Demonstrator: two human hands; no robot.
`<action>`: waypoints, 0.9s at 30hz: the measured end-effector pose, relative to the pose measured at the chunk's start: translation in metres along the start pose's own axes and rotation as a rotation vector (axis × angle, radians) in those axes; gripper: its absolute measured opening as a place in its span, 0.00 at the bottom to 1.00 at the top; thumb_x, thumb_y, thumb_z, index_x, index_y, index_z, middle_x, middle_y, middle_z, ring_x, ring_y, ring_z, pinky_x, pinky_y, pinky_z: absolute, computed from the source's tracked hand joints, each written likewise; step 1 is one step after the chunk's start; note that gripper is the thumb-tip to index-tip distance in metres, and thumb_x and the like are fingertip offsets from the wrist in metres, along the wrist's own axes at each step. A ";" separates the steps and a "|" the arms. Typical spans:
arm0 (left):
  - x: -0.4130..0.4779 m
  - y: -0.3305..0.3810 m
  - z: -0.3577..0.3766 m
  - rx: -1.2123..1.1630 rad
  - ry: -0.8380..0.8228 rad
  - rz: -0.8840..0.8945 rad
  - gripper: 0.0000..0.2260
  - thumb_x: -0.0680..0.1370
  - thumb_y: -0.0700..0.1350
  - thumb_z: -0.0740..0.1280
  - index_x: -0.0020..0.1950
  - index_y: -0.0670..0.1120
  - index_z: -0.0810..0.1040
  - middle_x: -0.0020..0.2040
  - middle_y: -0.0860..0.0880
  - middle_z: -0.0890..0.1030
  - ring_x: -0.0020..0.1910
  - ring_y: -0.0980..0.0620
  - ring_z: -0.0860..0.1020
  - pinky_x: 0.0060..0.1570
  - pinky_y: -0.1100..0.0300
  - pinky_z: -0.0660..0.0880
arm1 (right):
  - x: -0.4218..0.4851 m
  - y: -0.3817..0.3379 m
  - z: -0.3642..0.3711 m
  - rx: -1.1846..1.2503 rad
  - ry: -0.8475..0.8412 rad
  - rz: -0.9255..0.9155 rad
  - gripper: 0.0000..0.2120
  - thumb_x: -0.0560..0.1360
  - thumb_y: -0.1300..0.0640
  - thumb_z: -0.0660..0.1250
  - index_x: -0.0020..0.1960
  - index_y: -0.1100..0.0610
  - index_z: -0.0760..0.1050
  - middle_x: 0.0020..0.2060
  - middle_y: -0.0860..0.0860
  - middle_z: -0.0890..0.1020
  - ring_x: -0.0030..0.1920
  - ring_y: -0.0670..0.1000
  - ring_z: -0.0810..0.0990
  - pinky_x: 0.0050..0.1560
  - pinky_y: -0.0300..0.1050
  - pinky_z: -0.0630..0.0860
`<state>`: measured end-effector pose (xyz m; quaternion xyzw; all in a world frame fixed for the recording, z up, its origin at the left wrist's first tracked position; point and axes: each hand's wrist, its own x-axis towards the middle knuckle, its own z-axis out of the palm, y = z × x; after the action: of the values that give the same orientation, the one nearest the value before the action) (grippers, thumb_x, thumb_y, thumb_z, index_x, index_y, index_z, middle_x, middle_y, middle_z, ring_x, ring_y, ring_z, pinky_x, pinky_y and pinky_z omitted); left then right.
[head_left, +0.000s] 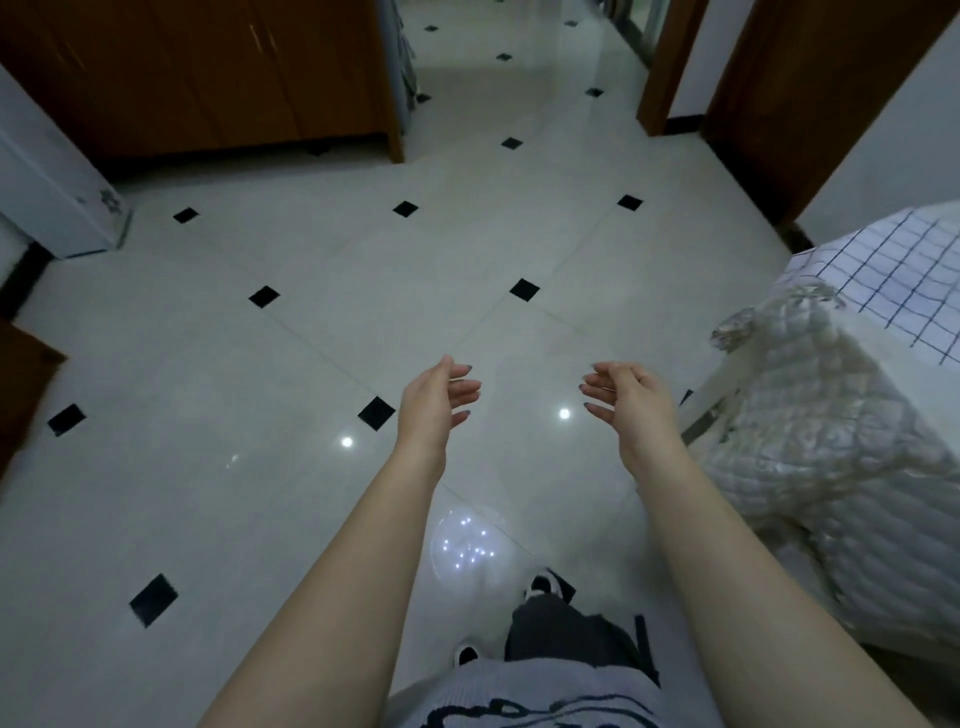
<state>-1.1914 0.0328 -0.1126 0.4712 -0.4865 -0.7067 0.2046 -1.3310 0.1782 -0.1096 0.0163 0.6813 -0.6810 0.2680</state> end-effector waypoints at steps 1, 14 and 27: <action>0.013 0.004 0.006 0.006 -0.009 -0.004 0.14 0.81 0.51 0.58 0.49 0.45 0.80 0.43 0.46 0.83 0.45 0.50 0.82 0.50 0.54 0.75 | 0.011 -0.003 0.002 0.004 0.019 0.001 0.11 0.79 0.62 0.57 0.43 0.57 0.76 0.37 0.53 0.80 0.39 0.49 0.81 0.42 0.44 0.76; 0.214 0.098 0.166 0.091 -0.163 -0.011 0.14 0.80 0.51 0.59 0.48 0.45 0.80 0.42 0.46 0.83 0.45 0.50 0.82 0.48 0.55 0.76 | 0.233 -0.089 0.012 0.052 0.161 -0.012 0.10 0.78 0.61 0.57 0.44 0.57 0.77 0.40 0.54 0.81 0.39 0.48 0.82 0.42 0.43 0.78; 0.344 0.161 0.335 0.178 -0.340 -0.042 0.14 0.81 0.51 0.59 0.48 0.45 0.80 0.42 0.47 0.83 0.44 0.50 0.81 0.49 0.54 0.75 | 0.394 -0.175 -0.029 0.159 0.367 -0.006 0.10 0.79 0.62 0.57 0.44 0.58 0.76 0.38 0.54 0.80 0.38 0.49 0.81 0.42 0.43 0.77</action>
<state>-1.6711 -0.1296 -0.1035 0.3715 -0.5647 -0.7343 0.0621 -1.7458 0.0575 -0.1032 0.1593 0.6629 -0.7190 0.1351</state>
